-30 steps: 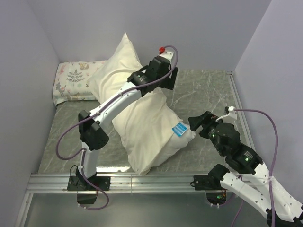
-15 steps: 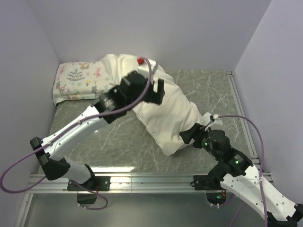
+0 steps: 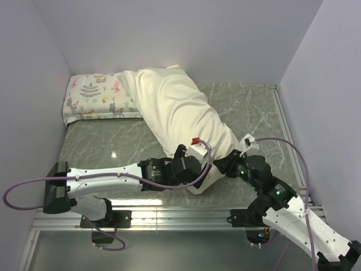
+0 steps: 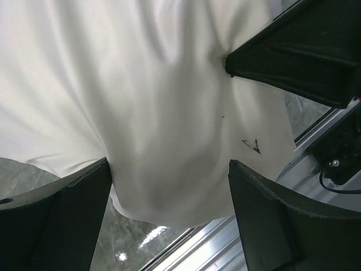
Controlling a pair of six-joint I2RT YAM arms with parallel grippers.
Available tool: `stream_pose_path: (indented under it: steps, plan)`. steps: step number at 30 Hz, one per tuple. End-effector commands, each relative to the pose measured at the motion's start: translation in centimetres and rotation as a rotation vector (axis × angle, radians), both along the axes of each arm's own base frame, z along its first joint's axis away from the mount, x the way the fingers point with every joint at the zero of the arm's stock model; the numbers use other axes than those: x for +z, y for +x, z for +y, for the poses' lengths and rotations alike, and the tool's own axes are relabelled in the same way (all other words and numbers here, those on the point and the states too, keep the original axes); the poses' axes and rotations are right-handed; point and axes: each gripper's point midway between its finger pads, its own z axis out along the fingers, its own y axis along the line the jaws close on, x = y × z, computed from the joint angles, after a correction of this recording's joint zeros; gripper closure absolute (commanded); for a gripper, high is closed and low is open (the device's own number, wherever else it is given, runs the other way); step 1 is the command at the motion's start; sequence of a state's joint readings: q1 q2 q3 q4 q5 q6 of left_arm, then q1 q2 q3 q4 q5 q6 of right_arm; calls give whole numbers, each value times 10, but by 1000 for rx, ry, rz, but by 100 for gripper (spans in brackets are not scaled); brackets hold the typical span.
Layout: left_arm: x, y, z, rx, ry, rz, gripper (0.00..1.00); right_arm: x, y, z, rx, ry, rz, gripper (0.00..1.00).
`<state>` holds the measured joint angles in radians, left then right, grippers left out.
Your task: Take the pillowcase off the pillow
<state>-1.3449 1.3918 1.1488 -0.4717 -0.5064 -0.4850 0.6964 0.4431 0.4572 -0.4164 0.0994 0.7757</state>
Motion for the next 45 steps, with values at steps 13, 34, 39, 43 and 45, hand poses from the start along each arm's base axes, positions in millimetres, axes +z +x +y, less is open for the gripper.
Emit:
stream_pose_path:
  steps: [13,34,39,43,45]
  plan:
    - [33,-16,-51,48,-147,-89,10,120,6,37,137,204,-181,100]
    - [34,-1,-36,278,-214,-135,30,147,42,64,134,171,-193,100]
    - [41,10,-4,424,-270,-160,66,141,42,56,115,136,-192,96]
    - [42,20,13,471,-299,-162,83,125,38,51,112,109,-171,73]
    - [45,23,15,469,-311,-156,91,118,36,44,95,82,-177,60]
